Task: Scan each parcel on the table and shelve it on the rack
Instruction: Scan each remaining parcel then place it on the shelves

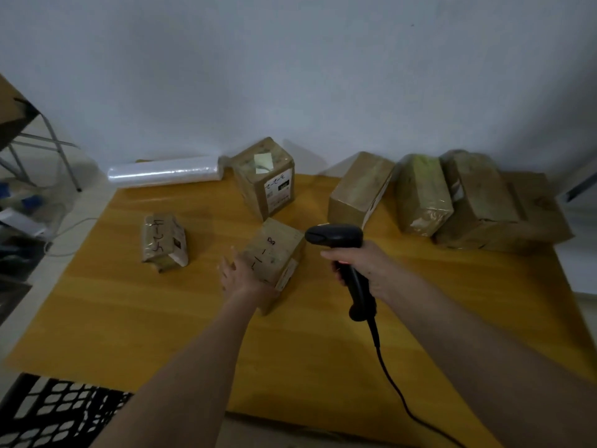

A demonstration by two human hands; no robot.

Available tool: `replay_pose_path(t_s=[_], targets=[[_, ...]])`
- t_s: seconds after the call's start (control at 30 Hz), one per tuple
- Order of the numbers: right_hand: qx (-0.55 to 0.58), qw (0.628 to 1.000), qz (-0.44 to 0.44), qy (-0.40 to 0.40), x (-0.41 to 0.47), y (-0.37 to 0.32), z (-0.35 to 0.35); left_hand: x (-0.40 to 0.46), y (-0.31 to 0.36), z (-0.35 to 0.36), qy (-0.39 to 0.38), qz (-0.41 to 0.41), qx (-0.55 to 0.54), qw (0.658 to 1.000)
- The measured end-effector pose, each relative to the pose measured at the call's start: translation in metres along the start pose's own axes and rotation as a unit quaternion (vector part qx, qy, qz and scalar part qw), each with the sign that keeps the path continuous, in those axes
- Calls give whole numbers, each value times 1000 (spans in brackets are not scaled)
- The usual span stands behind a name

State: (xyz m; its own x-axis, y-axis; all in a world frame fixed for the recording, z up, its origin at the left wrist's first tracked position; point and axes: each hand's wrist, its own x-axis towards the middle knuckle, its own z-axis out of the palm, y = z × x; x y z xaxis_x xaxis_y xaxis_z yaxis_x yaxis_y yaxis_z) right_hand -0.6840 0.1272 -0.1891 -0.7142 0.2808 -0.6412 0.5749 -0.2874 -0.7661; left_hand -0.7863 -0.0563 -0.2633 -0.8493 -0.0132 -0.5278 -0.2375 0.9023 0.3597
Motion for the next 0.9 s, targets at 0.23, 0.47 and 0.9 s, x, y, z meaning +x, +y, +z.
replay_pose_path(t_s=[0.23,0.47,0.9], targets=[[8,999,16,31,2,6,-15,-3,4,5,12,-14,57,998],[-42,998,-41,19,-21,-2,-40,-22,15,-15,-188,21,-181,965],[-223,949,-222,-32,-106,-19,-110,-79,99,-78,-225,152,-167,948]])
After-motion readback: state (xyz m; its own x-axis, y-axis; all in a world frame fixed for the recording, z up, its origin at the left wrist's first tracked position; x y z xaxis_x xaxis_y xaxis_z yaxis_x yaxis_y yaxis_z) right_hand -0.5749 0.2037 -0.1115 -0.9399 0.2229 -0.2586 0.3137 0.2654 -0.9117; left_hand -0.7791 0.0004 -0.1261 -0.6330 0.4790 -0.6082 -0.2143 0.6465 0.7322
